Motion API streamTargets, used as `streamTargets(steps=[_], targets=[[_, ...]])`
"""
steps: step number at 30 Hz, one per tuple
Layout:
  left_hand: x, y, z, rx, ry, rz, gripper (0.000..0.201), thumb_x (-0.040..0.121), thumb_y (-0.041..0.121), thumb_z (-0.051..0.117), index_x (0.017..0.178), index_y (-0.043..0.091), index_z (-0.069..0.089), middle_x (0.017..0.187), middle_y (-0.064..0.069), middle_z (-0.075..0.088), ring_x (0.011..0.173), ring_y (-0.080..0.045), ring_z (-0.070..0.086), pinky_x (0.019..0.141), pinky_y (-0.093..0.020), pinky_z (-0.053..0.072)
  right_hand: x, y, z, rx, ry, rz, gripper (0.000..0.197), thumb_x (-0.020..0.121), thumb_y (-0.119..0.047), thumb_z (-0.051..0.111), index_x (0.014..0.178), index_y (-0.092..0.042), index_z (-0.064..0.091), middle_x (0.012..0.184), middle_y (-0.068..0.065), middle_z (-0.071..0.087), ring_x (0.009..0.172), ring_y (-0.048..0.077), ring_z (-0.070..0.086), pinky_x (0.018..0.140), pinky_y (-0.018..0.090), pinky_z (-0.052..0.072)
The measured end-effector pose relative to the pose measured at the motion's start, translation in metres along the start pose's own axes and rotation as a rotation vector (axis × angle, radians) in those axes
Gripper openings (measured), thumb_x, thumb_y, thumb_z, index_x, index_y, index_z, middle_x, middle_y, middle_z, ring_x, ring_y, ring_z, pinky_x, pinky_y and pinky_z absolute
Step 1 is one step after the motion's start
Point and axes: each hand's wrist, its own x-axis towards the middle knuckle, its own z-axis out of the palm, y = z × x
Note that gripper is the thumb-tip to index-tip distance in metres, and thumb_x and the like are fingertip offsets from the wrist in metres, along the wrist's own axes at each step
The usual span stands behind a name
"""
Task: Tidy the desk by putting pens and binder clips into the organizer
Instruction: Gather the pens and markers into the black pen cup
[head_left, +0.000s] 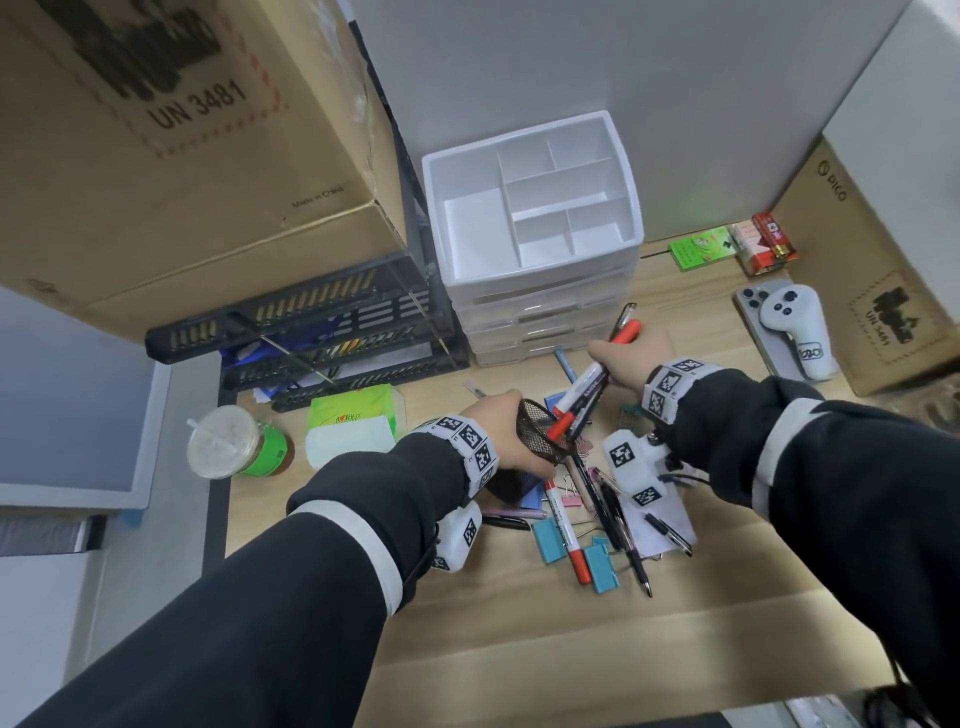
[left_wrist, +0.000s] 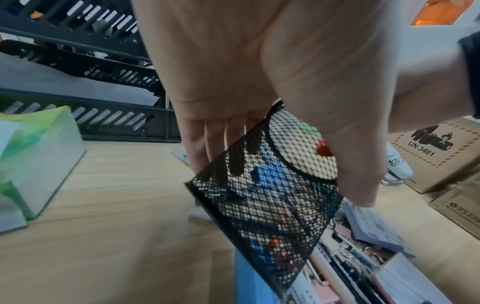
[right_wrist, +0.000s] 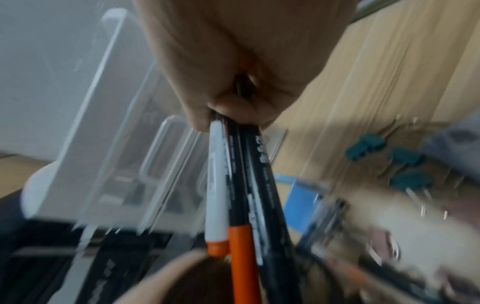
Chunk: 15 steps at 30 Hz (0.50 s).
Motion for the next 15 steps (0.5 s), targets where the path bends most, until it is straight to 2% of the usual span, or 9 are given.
streamTargets(steps=[1,3,5,7,9,13,15], targets=[[0.0,0.001,0.0,0.005,0.015,0.002,0.083,0.043,0.069,0.086,0.105,0.024,0.051,0.093,0.008,0.062,0.083,-0.011,0.061,0.079,-0.037,0.057,-0.004,0.0,0.006,0.023,0.003,-0.018,0.016,0.072,-0.018,0.072,0.082,-0.008,0.067,0.076,0.01,0.069,0.069,0.023,0.067,0.065,0.033,0.059],[0.0,0.004,0.0,0.007,0.055,-0.003,0.084,0.04,0.071,0.084,0.102,0.024,0.052,0.091,0.008,0.063,0.08,-0.011,0.061,0.077,-0.038,0.057,-0.015,0.001,0.018,0.031,0.009,-0.089,0.023,0.071,-0.021,0.075,0.089,-0.007,0.068,0.079,0.01,0.07,0.071,0.023,0.066,0.064,0.03,0.056],[0.0,0.004,0.0,-0.01,0.092,-0.012,0.083,0.038,0.072,0.084,0.098,0.025,0.052,0.089,0.008,0.064,0.079,-0.011,0.062,0.076,-0.039,0.058,-0.024,0.005,0.028,0.024,-0.017,-0.148,0.02,0.072,-0.019,0.077,0.085,-0.009,0.067,0.078,0.011,0.069,0.071,0.024,0.065,0.064,0.031,0.055],[-0.001,0.002,0.0,-0.02,0.116,-0.008,0.083,0.036,0.073,0.083,0.097,0.026,0.052,0.089,0.008,0.064,0.079,-0.011,0.062,0.075,-0.039,0.058,-0.031,0.007,0.034,0.027,-0.045,-0.183,0.017,0.073,-0.017,0.078,0.075,-0.016,0.061,0.072,0.007,0.065,0.07,0.025,0.064,0.069,0.035,0.057],[-0.001,-0.001,0.001,-0.034,0.139,0.004,0.082,0.036,0.073,0.083,0.097,0.027,0.052,0.089,0.009,0.064,0.08,-0.011,0.062,0.076,-0.038,0.058,-0.036,0.011,0.037,0.03,-0.085,-0.189,0.02,0.074,-0.018,0.079,0.078,-0.016,0.06,0.073,0.007,0.065,0.072,0.024,0.066,0.07,0.034,0.057],[-0.008,0.001,-0.005,-0.098,0.167,0.065,0.06,0.052,0.055,0.091,0.09,0.036,0.049,0.086,0.014,0.059,0.081,-0.007,0.058,0.074,-0.027,0.05,-0.043,0.014,0.037,-0.004,-0.161,-0.171,0.025,0.077,-0.026,0.081,0.089,-0.011,0.064,0.084,0.009,0.071,0.077,0.018,0.069,0.062,0.025,0.054],[-0.01,0.0,-0.007,-0.102,0.183,0.091,0.064,0.052,0.055,0.091,0.096,0.033,0.05,0.09,0.013,0.06,0.083,-0.008,0.058,0.073,-0.027,0.05,-0.044,0.012,0.035,-0.018,-0.18,-0.158,0.03,0.077,-0.028,0.082,0.092,-0.006,0.067,0.086,0.01,0.073,0.077,0.018,0.069,0.061,0.024,0.054]])
